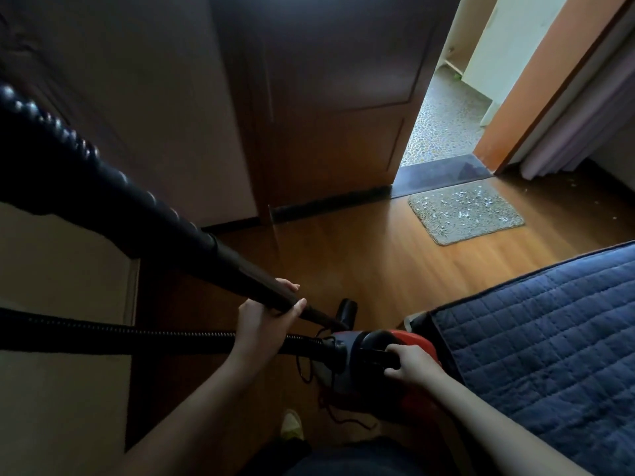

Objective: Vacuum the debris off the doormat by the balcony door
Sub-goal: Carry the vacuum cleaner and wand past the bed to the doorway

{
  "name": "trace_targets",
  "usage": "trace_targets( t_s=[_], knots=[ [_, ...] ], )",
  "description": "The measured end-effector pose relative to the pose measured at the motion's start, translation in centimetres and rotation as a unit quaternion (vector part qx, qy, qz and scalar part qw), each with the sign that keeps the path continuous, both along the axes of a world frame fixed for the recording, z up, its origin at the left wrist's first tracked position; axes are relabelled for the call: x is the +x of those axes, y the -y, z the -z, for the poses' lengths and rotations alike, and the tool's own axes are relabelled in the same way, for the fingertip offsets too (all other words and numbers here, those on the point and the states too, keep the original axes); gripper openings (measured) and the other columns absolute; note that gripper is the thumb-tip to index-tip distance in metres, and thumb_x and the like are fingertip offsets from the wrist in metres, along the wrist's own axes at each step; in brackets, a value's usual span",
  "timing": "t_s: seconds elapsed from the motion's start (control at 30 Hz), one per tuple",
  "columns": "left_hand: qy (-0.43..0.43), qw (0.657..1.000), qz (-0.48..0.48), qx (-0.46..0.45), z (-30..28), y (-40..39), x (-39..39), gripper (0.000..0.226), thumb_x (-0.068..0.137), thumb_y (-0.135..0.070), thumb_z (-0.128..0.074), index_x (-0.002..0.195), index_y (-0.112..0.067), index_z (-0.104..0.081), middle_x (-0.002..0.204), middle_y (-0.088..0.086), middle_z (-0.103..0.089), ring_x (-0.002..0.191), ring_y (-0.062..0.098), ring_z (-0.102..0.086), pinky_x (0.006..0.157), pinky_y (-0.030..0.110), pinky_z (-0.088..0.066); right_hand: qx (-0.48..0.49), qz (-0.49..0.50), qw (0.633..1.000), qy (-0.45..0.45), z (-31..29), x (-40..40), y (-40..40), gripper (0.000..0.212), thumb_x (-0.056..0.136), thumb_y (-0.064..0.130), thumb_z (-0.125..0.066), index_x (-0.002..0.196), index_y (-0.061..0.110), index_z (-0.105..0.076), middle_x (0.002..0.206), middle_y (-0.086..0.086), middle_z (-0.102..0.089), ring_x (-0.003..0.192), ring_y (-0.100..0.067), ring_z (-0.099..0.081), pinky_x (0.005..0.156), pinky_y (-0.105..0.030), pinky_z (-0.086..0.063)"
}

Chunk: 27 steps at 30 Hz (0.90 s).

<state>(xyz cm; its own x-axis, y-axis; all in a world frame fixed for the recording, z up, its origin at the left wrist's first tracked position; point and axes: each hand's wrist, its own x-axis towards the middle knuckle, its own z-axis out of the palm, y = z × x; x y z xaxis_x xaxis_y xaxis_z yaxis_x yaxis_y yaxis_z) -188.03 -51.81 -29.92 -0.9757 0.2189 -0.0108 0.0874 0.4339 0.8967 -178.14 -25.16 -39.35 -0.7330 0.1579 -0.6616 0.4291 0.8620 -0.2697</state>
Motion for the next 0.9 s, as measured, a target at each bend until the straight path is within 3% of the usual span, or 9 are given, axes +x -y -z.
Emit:
trace_targets(
  t_s=[0.13, 0.33, 0.43, 0.53, 0.77, 0.9],
  knots=[
    [0.005, 0.999, 0.035, 0.003, -1.0, -1.8, -7.3, 0.022, 0.082, -0.017, -0.077, 0.1, -0.023, -0.067, 0.086, -0.005, -0.066, 0.078, 0.002, -0.063, 0.066, 0.012, -0.049, -0.003, 0.029, 0.999, -0.019, -0.9, -5.9, -1.4, 0.036, 0.088, 0.031, -0.063, 0.122, 0.022, -0.057, 0.113, -0.002, -0.066, 0.101, -0.018, -0.063, 0.078, -0.025, -0.047],
    [0.031, 0.997, 0.065, 0.032, -1.4, -7.1, -15.9, 0.023, 0.082, -0.014, -0.076, 0.103, -0.019, -0.066, 0.092, -0.003, -0.067, 0.083, -0.003, -0.063, 0.068, 0.007, -0.047, -0.01, 0.055, 0.998, -0.026, -1.3, -12.6, -5.4, 0.034, 0.089, 0.027, -0.061, 0.122, 0.021, -0.055, 0.114, -0.002, -0.064, 0.103, -0.02, -0.061, 0.082, -0.029, -0.047],
    [0.035, 0.996, 0.075, 0.025, -1.1, -11.0, -20.2, 0.023, 0.082, -0.016, -0.076, 0.103, -0.02, -0.068, 0.088, -0.003, -0.068, 0.079, -0.004, -0.064, 0.065, 0.006, -0.047, -0.013, 0.065, 0.997, -0.028, -0.6, -16.1, -8.9, 0.033, 0.089, 0.029, -0.06, 0.121, 0.021, -0.056, 0.114, -0.002, -0.064, 0.103, -0.02, -0.061, 0.079, -0.028, -0.046],
    [0.034, 0.996, 0.084, 0.015, -1.1, -15.3, -24.1, 0.023, 0.081, -0.019, -0.078, 0.101, -0.026, -0.069, 0.092, -0.006, -0.068, 0.088, -0.008, -0.062, 0.069, 0.004, -0.046, -0.019, 0.076, 0.996, -0.032, -0.1, -19.4, -12.5, 0.034, 0.088, 0.031, -0.061, 0.121, 0.021, -0.057, 0.112, -0.002, -0.065, 0.101, -0.019, -0.061, 0.074, -0.026, -0.044],
    [0.036, 0.992, 0.118, -0.003, -1.6, -25.7, -32.2, 0.027, 0.073, -0.015, -0.084, 0.093, -0.027, -0.072, 0.093, -0.01, -0.073, 0.091, -0.004, -0.066, 0.076, 0.004, -0.047, -0.029, 0.139, 0.989, -0.04, 0.1, -24.8, -21.2, 0.039, 0.086, 0.033, -0.061, 0.124, 0.024, -0.057, 0.115, 0.0, -0.065, 0.103, -0.02, -0.062, 0.083, -0.03, -0.049],
    [0.038, 0.989, 0.143, -0.007, -1.6, -31.5, -35.8, 0.028, 0.072, -0.013, -0.085, 0.088, -0.03, -0.071, 0.091, -0.013, -0.074, 0.087, -0.004, -0.068, 0.075, 0.003, -0.046, -0.028, 0.174, 0.983, -0.046, 0.0, -26.9, -25.3, 0.035, 0.088, 0.031, -0.059, 0.122, 0.025, -0.057, 0.111, 0.001, -0.065, 0.1, -0.019, -0.061, 0.081, -0.03, -0.049]
  ],
)
